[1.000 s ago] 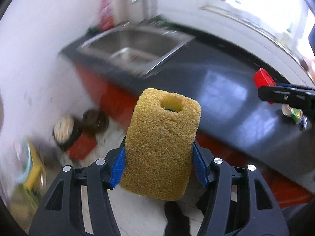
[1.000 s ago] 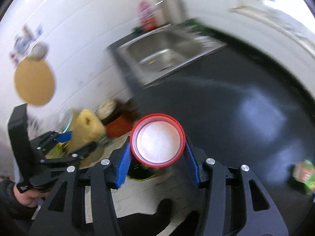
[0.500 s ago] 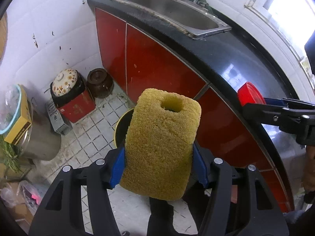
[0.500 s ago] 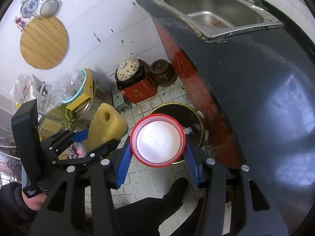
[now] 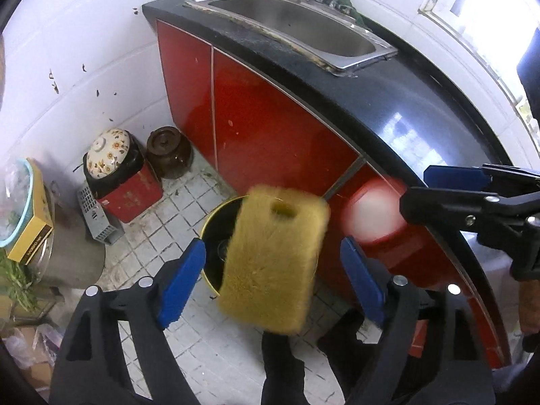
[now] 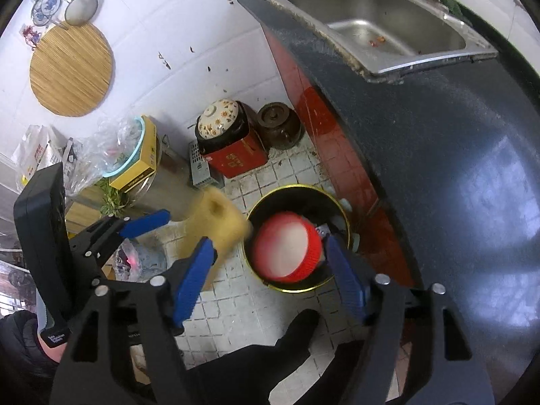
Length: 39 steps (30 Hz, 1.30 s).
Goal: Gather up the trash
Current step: 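Carry sponge and lid to the bin and open both tools to drop them, then grasp the green cartoon snack bag with left tool while right tool grasps crumpled foil wrapper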
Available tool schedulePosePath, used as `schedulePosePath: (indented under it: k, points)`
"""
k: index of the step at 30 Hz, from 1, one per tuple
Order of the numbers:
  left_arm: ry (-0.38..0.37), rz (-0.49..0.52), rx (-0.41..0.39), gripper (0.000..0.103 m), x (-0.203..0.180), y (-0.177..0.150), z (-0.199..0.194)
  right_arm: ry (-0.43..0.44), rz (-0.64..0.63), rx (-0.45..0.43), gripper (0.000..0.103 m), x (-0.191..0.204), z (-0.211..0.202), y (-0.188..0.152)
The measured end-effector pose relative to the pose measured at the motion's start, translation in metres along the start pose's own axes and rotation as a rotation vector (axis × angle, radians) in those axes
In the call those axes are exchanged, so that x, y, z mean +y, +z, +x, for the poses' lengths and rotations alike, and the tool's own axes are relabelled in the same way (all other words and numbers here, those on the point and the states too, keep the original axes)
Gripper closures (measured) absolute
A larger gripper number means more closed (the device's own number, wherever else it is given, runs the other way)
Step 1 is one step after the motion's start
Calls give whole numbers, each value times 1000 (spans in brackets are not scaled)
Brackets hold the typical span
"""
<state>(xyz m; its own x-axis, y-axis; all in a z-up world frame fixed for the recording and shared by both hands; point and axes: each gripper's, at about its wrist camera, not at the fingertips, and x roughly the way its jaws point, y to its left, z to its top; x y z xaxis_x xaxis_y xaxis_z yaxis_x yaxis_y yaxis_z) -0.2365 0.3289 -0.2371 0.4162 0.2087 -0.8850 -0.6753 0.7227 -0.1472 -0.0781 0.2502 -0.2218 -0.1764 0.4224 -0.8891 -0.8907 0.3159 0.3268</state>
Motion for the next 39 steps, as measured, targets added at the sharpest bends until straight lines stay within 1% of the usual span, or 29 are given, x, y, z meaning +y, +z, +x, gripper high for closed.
schedulePosePath:
  k: [8, 10, 12, 13, 15, 17, 18, 21, 23, 25, 27, 30, 31, 33, 35, 37, 39]
  points:
    - [17, -6, -2, 23, 3, 1, -3, 4, 39, -30, 35, -15, -17, -1]
    - [18, 5, -2, 20, -2, 2, -4, -2, 51, -43, 34, -22, -26, -4]
    - [16, 31, -6, 17, -12, 4, -6, -10, 69, -63, 29, -31, -39, -8]
    - [16, 60, -10, 13, -21, 7, -7, -20, 87, -83, 28, -40, -50, -13]
    - [16, 132, -20, 10, -43, 12, -10, -42, 123, -119, 23, -55, -70, -21]
    - [8, 219, -24, 7, -72, 19, -12, -91, 170, -165, 19, -78, -99, -35]
    - [-6, 280, -28, 7, -93, 24, -13, -117, 191, -190, 18, -90, -113, -42]
    - [-92, 445, -57, 7, -163, 34, -17, -225, 270, -266, 17, -129, -162, -72]
    - [-164, 567, -80, 7, -219, 39, -20, -303, 362, -321, 17, -166, -202, -102]
    - [-232, 663, -101, 7, -267, 40, -23, -357, 444, -362, 17, -194, -232, -128]
    - [-307, 771, -123, 7, -326, 40, -27, -410, 534, -401, 17, -224, -262, -159]
    - [-417, 900, -148, 7, -406, 36, -33, -511, 681, -451, 17, -271, -307, -217]
    - [-448, 935, -153, 7, -430, 35, -33, -531, 711, -462, 17, -284, -319, -232]
    - [-511, 1000, -151, 7, -474, 32, -33, -591, 780, -486, 17, -303, -340, -265]
    - [-546, 1052, -144, 7, -506, 25, -30, -628, 831, -496, 17, -320, -354, -295]
    - [-567, 1108, -145, 7, -537, 16, -26, -651, 880, -498, 17, -333, -362, -321]
    - [-579, 1157, -134, 7, -557, 11, -20, -656, 920, -490, 17, -347, -366, -341]
